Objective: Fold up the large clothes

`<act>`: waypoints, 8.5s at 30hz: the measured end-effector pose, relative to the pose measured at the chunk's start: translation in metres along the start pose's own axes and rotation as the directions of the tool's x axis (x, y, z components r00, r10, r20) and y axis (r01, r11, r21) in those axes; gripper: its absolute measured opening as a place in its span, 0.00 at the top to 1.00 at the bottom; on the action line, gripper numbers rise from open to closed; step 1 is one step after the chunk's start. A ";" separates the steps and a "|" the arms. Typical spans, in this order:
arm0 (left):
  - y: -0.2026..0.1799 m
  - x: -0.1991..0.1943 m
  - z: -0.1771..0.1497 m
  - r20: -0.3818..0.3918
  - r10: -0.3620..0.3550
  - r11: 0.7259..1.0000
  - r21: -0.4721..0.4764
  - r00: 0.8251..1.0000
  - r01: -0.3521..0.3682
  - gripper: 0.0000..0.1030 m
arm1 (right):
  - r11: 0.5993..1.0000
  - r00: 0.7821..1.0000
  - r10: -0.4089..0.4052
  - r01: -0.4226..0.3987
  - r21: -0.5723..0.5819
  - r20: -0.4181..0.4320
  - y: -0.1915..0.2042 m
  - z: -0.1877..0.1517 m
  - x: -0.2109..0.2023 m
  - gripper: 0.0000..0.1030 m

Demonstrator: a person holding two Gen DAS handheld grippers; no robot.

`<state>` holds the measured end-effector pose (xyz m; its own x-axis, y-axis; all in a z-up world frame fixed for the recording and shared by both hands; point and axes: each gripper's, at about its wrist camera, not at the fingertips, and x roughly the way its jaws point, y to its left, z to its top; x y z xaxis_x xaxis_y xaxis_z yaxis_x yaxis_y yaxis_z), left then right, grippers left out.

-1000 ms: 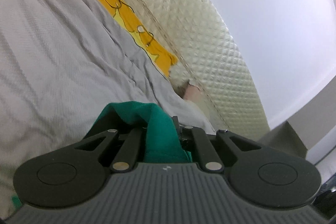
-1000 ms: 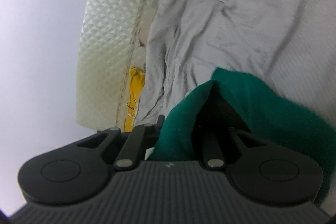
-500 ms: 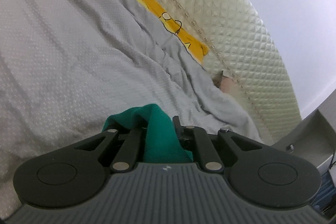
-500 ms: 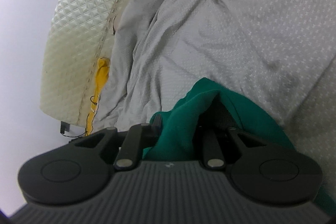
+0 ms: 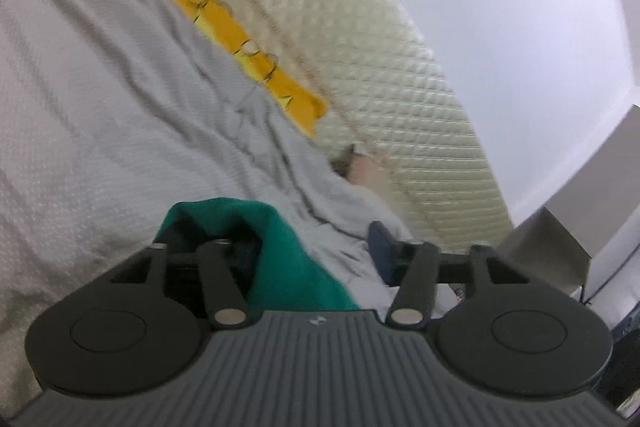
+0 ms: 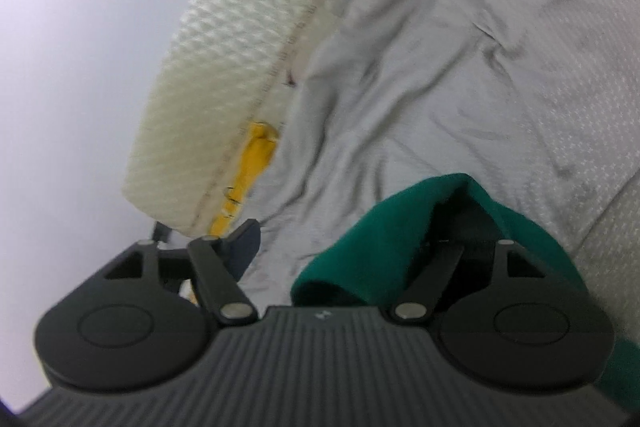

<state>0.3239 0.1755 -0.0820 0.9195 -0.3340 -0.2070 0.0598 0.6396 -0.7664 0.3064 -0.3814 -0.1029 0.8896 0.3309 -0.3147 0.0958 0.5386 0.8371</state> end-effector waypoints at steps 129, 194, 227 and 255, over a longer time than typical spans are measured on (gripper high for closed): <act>0.017 -0.091 -0.133 -0.409 0.347 0.909 -0.077 0.844 -0.411 0.15 | 0.940 0.957 -0.289 0.283 0.189 0.002 -0.005 -0.130 -0.099 0.15; 0.008 -0.050 -0.100 -0.227 0.111 0.958 -0.233 0.967 -0.165 0.77 | 0.965 0.985 -0.174 0.169 0.201 0.007 -0.017 -0.134 -0.053 0.60; -0.027 -0.207 -0.122 -0.304 0.049 0.961 -0.244 0.952 -0.127 0.44 | 0.988 0.999 -0.015 0.022 0.156 -0.045 0.020 -0.165 -0.209 0.26; -0.102 -0.184 -0.083 -0.071 -0.016 0.990 0.135 0.997 0.026 0.33 | 0.998 1.000 -0.002 0.000 0.070 0.022 0.061 -0.112 -0.169 0.24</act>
<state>0.1166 0.1142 -0.0159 0.8886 -0.3926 -0.2372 0.1353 0.7185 -0.6822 0.1120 -0.3174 -0.0495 0.8992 0.3126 -0.3061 0.1270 0.4832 0.8663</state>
